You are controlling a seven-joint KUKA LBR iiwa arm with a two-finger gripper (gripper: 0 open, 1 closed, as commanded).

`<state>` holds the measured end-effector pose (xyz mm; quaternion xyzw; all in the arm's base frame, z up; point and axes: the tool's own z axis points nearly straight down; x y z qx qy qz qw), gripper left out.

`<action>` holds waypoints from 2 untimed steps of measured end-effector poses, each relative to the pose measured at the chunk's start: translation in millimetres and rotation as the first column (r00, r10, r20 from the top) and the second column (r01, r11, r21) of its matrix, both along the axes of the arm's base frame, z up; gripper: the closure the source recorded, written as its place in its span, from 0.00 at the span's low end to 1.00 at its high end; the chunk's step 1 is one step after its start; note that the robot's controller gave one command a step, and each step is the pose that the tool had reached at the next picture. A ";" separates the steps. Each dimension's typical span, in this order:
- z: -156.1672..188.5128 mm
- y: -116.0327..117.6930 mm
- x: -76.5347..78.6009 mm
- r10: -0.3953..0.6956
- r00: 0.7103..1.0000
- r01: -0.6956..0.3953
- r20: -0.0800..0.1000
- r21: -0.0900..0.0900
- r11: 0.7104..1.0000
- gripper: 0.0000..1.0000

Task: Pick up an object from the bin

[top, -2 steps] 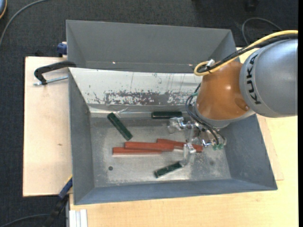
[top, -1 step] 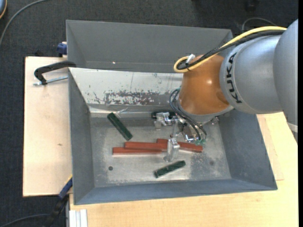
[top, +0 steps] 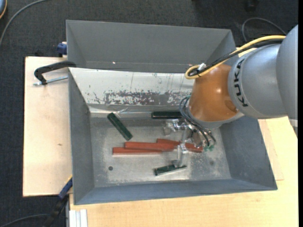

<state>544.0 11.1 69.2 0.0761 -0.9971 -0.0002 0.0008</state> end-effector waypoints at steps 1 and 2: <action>1.3 1.1 1.1 0.001 1.000 -0.001 0.003 0.001 1.000 0.00; 0.6 1.1 0.7 0.001 1.000 -0.001 0.003 0.001 1.000 1.00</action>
Offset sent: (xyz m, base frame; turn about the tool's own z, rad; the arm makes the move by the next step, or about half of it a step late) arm 0.0000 0.0000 0.0000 0.0000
